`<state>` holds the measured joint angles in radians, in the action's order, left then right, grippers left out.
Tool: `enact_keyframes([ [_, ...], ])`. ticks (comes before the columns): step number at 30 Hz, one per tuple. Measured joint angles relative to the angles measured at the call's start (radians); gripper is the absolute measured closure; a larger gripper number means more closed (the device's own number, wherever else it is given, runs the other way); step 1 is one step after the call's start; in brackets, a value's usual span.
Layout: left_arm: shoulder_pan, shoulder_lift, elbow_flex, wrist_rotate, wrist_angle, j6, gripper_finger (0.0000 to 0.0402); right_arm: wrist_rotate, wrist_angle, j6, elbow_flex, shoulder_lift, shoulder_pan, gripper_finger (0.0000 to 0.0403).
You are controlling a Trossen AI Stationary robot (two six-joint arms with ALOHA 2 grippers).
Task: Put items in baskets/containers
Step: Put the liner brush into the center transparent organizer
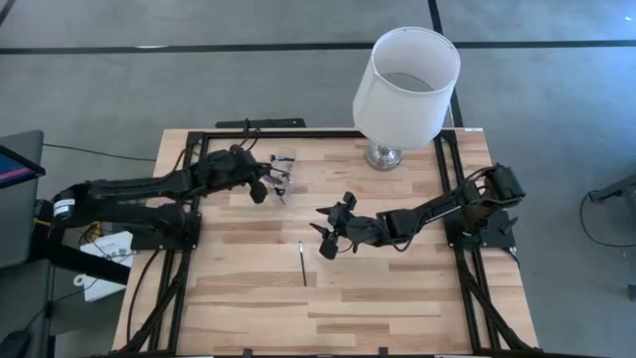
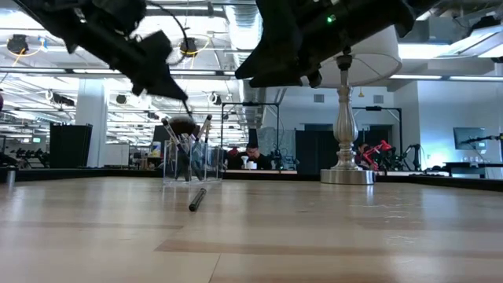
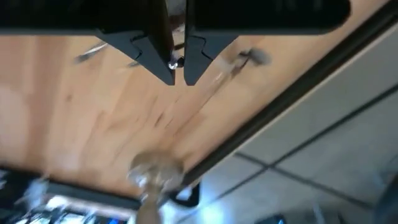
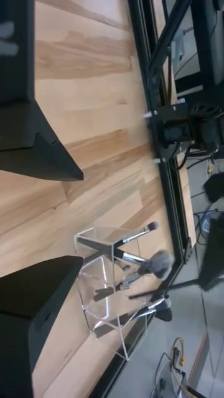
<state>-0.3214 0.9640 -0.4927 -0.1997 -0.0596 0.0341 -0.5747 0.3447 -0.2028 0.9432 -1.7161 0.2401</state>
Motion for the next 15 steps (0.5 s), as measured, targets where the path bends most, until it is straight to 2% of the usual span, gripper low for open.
enact_keyframes([
  [8, -0.088, 0.165, 0.0, 0.029, -0.024, -0.001, 0.0378, 0.002, 0.0, -0.026, 0.0, 0.0, 0.0, 0.0214],
  [15, -0.102, 0.228, 0.0, 0.029, -0.053, -0.004, 0.0361, 0.003, 0.009, -0.066, 0.0, -0.008, 0.0, 0.0216],
])
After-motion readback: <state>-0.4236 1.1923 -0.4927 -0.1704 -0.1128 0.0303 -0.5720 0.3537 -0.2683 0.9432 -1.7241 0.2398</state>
